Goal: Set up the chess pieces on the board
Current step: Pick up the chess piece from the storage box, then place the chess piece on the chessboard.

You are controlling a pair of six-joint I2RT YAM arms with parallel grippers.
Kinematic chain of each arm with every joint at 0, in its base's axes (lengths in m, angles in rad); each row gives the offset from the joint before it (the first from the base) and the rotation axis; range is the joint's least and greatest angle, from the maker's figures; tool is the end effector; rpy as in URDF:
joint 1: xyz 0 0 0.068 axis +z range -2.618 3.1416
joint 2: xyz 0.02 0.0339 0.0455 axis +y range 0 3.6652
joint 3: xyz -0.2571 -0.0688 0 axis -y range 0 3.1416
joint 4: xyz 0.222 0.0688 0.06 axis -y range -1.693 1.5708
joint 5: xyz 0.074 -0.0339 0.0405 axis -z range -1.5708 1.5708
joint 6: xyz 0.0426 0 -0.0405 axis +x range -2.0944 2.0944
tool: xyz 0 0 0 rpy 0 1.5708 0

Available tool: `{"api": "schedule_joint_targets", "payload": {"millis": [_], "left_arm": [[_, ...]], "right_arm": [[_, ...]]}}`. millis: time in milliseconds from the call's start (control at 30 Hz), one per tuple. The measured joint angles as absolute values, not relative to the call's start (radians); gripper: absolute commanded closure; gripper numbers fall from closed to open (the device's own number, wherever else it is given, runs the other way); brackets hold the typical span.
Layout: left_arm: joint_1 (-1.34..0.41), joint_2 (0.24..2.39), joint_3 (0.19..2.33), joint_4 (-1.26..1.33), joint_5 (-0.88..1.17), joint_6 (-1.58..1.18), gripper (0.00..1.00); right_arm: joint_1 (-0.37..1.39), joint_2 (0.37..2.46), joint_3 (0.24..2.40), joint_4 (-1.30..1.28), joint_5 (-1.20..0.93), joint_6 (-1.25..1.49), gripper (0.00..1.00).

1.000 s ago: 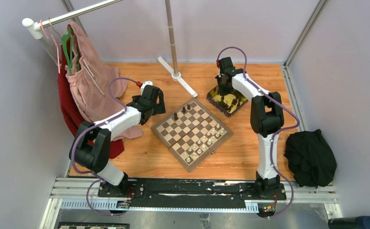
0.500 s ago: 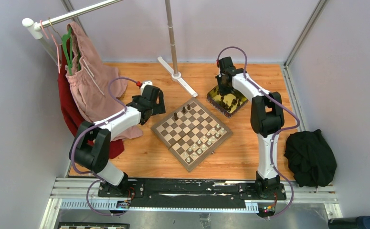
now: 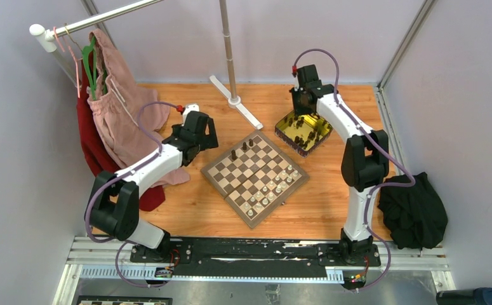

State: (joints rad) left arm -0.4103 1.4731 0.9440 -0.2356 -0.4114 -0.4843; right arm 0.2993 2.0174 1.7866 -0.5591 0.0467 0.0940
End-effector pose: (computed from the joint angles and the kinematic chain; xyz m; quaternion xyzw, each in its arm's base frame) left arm 0.2805 -0.1034 0.2309 -0.1134 0.8969 0.0033 0.4274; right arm 0.4238 0.1287 0.2702 -0.0859 0.9205 0.0532 0.3774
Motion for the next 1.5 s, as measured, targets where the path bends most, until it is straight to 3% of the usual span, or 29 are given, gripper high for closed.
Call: {"api": "schedule_joint_targets", "payload": {"millis": [233,833,1500], "left_arm": [[-0.41,1.435,0.935,-0.242,-0.416,-0.487,0.0],[-0.41,1.279,0.829,-0.262,-0.427,-0.535,0.0],[-0.41,1.186,0.772,-0.283,-0.431,-0.554,0.0]], "right_arm": [[0.359,1.956,1.786,-0.562,0.043,0.072,1.0],[0.756,1.931,1.792,-0.644,0.035,0.021,1.0],[0.838,2.02,1.83,-0.665,0.064,-0.012,1.0]]}}
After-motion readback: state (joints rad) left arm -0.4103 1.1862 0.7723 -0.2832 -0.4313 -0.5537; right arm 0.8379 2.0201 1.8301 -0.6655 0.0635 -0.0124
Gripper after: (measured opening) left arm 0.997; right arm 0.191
